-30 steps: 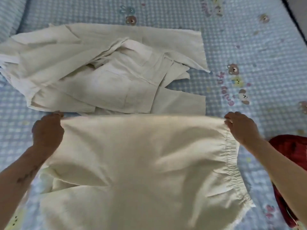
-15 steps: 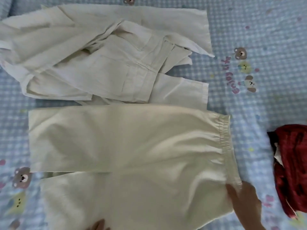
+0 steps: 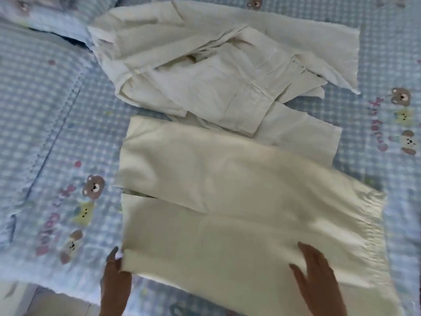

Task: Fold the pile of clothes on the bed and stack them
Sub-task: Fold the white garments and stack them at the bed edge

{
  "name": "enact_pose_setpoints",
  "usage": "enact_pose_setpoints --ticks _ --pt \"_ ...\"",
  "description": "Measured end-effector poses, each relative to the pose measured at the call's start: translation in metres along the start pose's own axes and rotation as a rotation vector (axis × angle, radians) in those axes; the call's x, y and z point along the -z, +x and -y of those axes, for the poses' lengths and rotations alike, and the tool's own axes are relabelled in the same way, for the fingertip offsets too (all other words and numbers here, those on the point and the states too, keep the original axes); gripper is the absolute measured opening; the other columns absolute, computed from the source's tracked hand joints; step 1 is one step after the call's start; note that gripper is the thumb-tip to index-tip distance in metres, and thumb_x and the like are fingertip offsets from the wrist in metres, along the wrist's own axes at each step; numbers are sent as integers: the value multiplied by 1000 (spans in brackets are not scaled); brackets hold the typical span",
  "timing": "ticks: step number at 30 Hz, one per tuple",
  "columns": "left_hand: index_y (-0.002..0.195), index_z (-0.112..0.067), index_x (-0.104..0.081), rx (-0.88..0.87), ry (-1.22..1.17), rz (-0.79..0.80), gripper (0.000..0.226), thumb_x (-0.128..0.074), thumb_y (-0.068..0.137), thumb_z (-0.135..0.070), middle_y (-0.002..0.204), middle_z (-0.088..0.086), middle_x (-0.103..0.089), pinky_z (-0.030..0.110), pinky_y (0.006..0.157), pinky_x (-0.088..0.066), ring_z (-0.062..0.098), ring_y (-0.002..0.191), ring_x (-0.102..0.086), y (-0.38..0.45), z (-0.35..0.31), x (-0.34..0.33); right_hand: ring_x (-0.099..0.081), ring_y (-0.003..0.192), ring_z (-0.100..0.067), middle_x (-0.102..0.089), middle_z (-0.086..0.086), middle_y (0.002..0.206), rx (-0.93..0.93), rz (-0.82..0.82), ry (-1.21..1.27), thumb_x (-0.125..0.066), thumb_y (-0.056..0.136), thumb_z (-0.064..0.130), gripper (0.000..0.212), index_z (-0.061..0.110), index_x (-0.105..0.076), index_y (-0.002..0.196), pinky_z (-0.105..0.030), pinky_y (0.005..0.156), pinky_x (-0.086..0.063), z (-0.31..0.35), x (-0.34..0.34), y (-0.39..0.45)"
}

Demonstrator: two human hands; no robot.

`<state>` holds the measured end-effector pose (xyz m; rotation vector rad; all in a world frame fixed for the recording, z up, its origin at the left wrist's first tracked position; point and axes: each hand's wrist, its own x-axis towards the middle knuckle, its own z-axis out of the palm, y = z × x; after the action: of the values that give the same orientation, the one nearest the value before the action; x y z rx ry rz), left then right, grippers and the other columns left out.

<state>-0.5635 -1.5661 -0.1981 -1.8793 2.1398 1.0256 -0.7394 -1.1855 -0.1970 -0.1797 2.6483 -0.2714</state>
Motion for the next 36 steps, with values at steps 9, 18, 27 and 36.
enact_pose_setpoints --ticks 9,18,27,36 --pt "130 -16 -56 -194 77 -259 80 -63 61 23 104 11 -46 49 73 -49 32 88 -48 14 53 47 52 94 25 39 -13 139 437 620 -357 -39 94 49 86 14 21 145 -38 117 -9 128 -74 0" --pt "114 -14 -52 482 -645 -66 28 -55 92 -32 100 12 -61 41 76 -50 26 85 -58 63 71 46 -34 137 -10 -30 3 153 771 285 -91 -37 101 29 47 18 -32 146 -21 107 -30 318 -71 50" --pt "84 -29 -55 324 -541 95 22 -64 84 -9 75 -3 -65 24 58 -40 11 62 -57 74 95 62 -47 121 -26 -26 -9 151 1237 303 -507 -47 92 6 55 24 -30 142 -38 95 -42 506 -133 98" --pt "86 -29 -56 275 -456 248 13 -66 86 -20 72 -7 -64 16 63 -44 6 59 -53 76 110 75 -57 94 -20 -54 -2 105 1138 767 -602 -62 88 16 20 13 -55 106 -31 81 -46 530 -124 127"
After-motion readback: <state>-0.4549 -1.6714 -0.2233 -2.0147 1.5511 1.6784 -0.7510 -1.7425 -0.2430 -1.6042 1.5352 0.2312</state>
